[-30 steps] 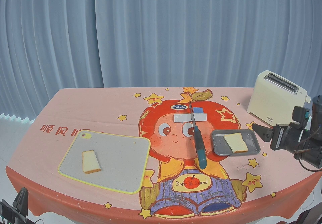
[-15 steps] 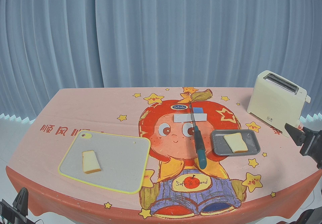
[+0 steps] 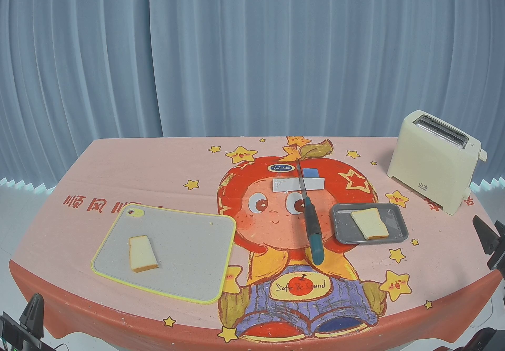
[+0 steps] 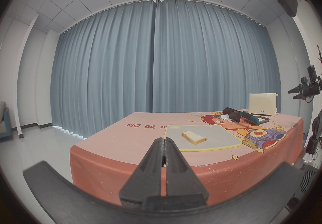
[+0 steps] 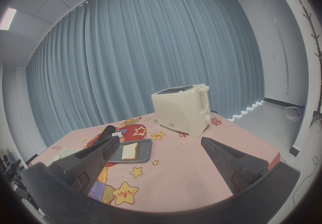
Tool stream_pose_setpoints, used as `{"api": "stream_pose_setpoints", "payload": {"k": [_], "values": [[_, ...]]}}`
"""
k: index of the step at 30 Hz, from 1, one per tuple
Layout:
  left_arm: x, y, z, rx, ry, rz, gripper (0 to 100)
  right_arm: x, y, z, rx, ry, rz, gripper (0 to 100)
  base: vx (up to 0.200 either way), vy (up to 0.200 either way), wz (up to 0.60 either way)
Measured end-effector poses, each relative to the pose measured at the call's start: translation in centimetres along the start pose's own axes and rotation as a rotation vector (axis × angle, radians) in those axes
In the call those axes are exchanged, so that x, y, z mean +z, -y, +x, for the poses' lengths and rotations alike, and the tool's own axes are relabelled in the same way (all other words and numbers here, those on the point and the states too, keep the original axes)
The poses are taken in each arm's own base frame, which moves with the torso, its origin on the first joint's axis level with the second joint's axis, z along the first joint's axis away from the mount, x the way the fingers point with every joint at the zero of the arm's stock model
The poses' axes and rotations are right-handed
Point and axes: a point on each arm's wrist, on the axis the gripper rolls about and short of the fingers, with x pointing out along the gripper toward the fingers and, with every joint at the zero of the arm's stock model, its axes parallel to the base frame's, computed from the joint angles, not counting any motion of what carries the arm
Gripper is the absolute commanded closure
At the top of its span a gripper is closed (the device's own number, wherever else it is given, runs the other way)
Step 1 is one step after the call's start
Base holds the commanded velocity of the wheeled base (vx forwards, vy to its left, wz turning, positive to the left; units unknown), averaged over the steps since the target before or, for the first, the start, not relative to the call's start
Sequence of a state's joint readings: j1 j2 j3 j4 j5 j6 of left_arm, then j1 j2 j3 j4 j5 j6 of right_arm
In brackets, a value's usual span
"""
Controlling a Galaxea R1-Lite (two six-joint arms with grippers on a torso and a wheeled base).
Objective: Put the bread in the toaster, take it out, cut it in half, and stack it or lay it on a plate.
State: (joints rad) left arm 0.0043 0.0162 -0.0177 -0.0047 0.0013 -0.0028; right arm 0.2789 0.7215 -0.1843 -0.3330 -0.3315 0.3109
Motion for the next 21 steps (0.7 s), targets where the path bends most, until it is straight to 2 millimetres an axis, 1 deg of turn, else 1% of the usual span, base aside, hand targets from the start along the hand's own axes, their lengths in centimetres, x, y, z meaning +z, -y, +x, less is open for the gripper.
{"api": "stream_pose_setpoints", "payload": {"k": [6, 13, 18, 19, 21], "values": [[0.0, 0.0, 0.0, 0.000, 0.002, 0.000, 100, -1.1, 1.2, -1.8, -0.021, 0.072, 0.012, 0, 0.000, 0.000, 0.00], [0.0, 0.0, 0.0, 0.001, 0.003, 0.000, 100, -2.9, 2.6, -4.2, -0.042, 0.209, 0.021, 0, 0.000, 0.000, 0.00], [0.0, 0.0, 0.0, 0.001, 0.003, 0.001, 100, -4.2, 2.9, -5.4, 0.026, 0.268, -0.005, 0, 0.000, 0.000, 0.00], [0.0, 0.0, 0.0, 0.001, 0.003, 0.001, 0, -4.6, 2.9, -5.7, 0.044, 0.268, -0.022, 0, 0.000, 0.000, 0.00], [0.0, 0.0, 0.0, 0.001, 0.003, 0.002, 0, -5.4, 3.0, -6.0, 0.059, 0.246, -0.049, 0, 0.000, 0.000, 0.00]]}}
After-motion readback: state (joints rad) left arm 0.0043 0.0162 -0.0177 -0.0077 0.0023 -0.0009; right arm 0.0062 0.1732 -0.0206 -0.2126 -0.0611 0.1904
